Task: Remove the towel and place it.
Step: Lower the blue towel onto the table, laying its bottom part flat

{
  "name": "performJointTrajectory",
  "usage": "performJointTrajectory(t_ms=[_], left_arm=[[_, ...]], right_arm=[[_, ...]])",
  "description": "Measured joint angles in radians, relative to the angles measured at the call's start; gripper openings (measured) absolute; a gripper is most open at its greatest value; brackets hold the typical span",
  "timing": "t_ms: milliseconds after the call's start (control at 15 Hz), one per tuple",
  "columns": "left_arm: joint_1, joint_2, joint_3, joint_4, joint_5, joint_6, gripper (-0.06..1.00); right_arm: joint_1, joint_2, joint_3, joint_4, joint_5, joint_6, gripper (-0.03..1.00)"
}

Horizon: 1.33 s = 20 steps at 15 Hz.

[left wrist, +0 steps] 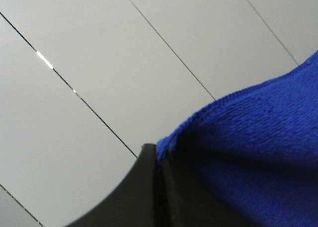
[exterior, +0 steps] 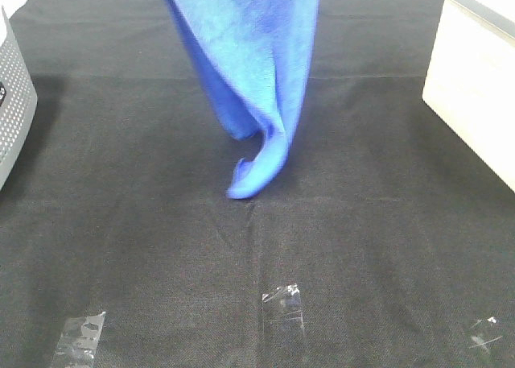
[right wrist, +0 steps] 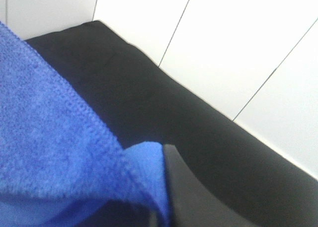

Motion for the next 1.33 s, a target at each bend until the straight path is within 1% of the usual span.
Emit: performJointTrajectory(t_ms=[67,133,200,267,333,467,600,667,733,800,867,933,1067,1133,1200,1267,1333], left_arm=[[0.024,0.026,0.000,-0.001,-0.065,0.000,0.00],[0.052,0.068,-0.026,-0.010,-0.123,0.000,0.00],[0.070,0.098,-0.059,-0.028,-0.136,0.000,0.00],[0.070,0.098,-0.059,-0.028,-0.136,0.000,0.00],[0.095,0.177,-0.157,-0.078,-0.146,0.002,0.00],[0.101,0.264,-0.254,-0.095,-0.148,0.008,0.00],[0.101,0.379,-0.370,-0.098,-0.150,0.054,0.00],[0.101,0.449,-0.448,-0.098,-0.150,0.088,0.00],[0.101,0.449,-0.448,-0.098,-0.150,0.088,0.00],[0.101,0.519,-0.535,-0.098,-0.150,0.118,0.00],[0.101,0.685,-0.780,-0.117,-0.150,0.173,0.00],[0.101,0.769,-0.924,-0.138,-0.150,0.198,0.00],[0.101,0.950,-1.240,-0.187,-0.147,0.243,0.00],[0.101,0.950,-1.240,-0.187,-0.147,0.243,0.00],[0.101,1.021,-1.362,-0.206,-0.125,0.254,0.00],[0.101,1.056,-1.409,-0.219,-0.105,0.258,0.00],[0.101,1.075,-1.423,-0.225,-0.090,0.257,0.00]], right_arm=[[0.000,0.017,0.000,-0.007,-0.041,-0.001,0.00],[0.000,0.047,0.000,-0.010,-0.119,-0.001,0.00],[0.000,0.061,0.000,-0.010,-0.164,-0.001,0.00],[0.000,0.061,0.000,-0.010,-0.164,-0.001,0.00],[0.000,0.095,0.000,-0.013,-0.271,-0.001,0.00],[-0.005,0.148,0.000,-0.022,-0.384,-0.001,0.00],[-0.025,0.209,-0.001,-0.024,-0.521,-0.001,0.00],[-0.037,0.251,-0.028,-0.024,-0.587,-0.001,0.00],[-0.037,0.251,-0.028,-0.024,-0.587,-0.001,0.00],[-0.051,0.301,-0.090,-0.021,-0.619,-0.001,0.00],[-0.082,0.398,-0.250,-0.004,-0.648,0.002,0.00],[-0.095,0.447,-0.333,0.009,-0.667,0.006,0.00],[-0.125,0.516,-0.441,0.040,-0.696,0.011,0.00],[-0.125,0.516,-0.441,0.040,-0.696,0.011,0.00],[-0.135,0.537,-0.461,0.053,-0.698,0.015,0.00],[-0.142,0.553,-0.466,0.063,-0.697,0.018,0.00],[-0.147,0.568,-0.466,0.076,-0.687,0.024,0.00]])
